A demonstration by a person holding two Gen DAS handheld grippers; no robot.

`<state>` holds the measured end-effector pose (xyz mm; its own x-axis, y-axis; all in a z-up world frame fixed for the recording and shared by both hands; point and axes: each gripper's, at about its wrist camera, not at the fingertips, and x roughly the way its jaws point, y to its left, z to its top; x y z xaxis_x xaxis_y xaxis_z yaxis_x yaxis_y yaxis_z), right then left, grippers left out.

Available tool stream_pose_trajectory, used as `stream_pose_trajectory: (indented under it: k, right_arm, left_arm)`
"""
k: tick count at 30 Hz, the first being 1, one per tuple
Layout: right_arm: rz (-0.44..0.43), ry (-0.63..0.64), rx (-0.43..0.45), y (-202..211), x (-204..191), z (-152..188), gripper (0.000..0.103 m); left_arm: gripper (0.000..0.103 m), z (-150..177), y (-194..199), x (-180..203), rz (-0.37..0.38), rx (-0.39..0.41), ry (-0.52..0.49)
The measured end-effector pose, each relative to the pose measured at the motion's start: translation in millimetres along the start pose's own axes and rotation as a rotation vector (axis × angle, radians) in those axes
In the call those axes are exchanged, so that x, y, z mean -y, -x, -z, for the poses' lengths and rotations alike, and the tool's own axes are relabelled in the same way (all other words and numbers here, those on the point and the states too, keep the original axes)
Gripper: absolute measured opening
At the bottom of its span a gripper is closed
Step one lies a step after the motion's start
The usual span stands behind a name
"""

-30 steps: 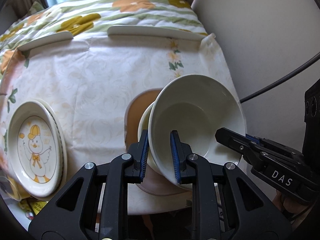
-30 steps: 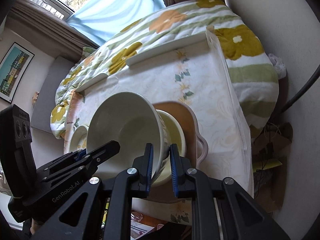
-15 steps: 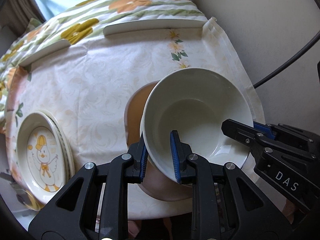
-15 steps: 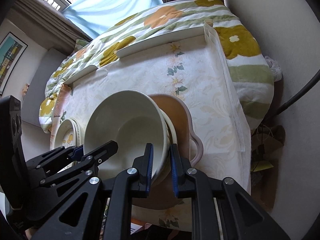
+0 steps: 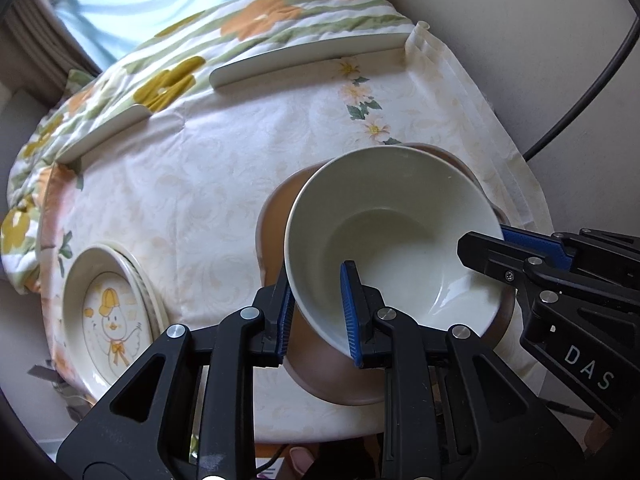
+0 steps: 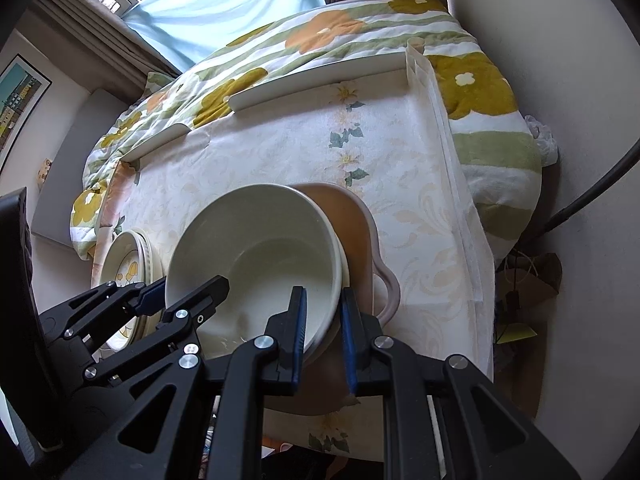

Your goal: Organize plates and bowls

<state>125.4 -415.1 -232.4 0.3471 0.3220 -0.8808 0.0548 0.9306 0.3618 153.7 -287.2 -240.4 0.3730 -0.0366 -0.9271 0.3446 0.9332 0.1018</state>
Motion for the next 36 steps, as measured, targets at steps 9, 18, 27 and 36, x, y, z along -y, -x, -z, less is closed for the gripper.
stream_pose_trajectory:
  k: [9, 18, 27, 36]
  right_arm:
    - [-0.004, 0.005, -0.001, 3, -3, 0, 0.015]
    - [0.0, 0.078, 0.086, 51, -13, -10, 0.015]
    - [-0.017, 0.224, 0.211, 106, -7, 8, 0.09]
    - [0.122, 0.301, 0.03, 69, 3, 26, 0.09]
  left_arm:
    - [0.019, 0, 1, -6, 0.032, 0.001, 0.037]
    - [0.02, -6, 62, -30, 0.022, 0.134, 0.076]
    - [0.103, 18, 107, -51, -0.084, 0.284, 0.081]
    - [0.102, 42, 52, -57, -0.009, 0.032, -0.02]
